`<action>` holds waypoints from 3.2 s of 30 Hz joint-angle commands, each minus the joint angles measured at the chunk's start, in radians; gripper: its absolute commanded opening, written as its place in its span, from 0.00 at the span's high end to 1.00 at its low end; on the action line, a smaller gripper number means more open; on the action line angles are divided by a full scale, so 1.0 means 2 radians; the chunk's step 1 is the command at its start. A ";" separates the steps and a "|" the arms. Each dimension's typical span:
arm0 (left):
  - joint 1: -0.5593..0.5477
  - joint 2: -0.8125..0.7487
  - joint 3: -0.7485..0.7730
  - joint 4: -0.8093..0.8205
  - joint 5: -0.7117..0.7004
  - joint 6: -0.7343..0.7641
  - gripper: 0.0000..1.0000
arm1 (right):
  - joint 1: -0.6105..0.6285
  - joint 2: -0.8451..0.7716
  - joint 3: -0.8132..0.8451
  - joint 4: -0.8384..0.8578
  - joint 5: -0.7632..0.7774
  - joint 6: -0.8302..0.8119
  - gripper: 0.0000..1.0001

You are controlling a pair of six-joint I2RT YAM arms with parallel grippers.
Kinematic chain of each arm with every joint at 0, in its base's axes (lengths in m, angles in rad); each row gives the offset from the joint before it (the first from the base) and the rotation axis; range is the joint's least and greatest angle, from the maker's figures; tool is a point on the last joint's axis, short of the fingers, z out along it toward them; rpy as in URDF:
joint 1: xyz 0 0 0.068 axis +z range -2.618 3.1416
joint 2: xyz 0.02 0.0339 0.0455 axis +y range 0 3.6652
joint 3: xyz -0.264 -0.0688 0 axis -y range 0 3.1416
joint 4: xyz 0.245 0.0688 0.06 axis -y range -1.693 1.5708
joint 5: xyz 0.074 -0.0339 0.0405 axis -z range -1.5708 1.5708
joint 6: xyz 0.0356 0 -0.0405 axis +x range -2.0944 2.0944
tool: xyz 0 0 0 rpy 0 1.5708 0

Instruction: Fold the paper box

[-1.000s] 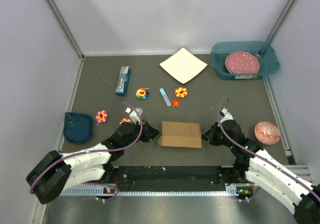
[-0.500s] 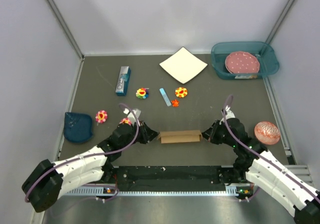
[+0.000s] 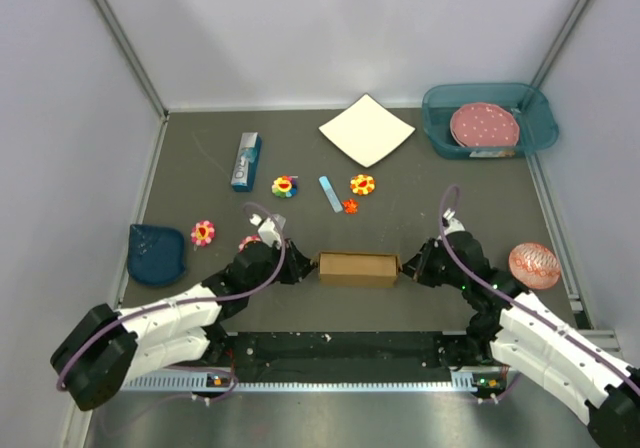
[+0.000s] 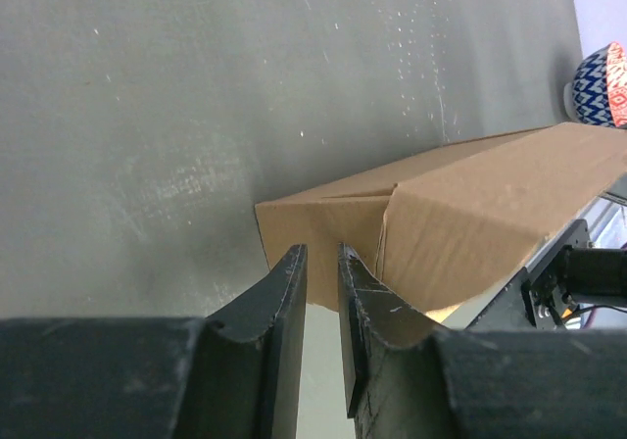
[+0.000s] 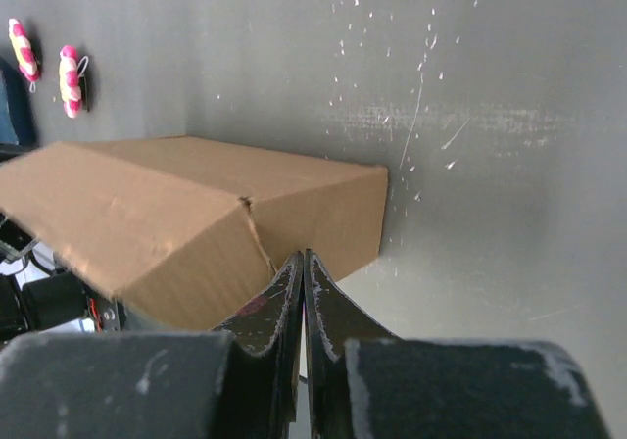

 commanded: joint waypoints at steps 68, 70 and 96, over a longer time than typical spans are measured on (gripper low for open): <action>0.011 -0.114 0.040 -0.010 -0.065 0.177 0.52 | 0.087 0.088 0.170 -0.096 0.136 -0.176 0.66; 0.010 -0.105 0.039 -0.008 -0.054 0.176 0.52 | 0.088 0.087 0.170 -0.097 0.135 -0.176 0.66; 0.001 -0.071 0.007 0.078 0.012 0.143 0.58 | 0.098 0.095 0.173 -0.085 0.099 -0.140 0.95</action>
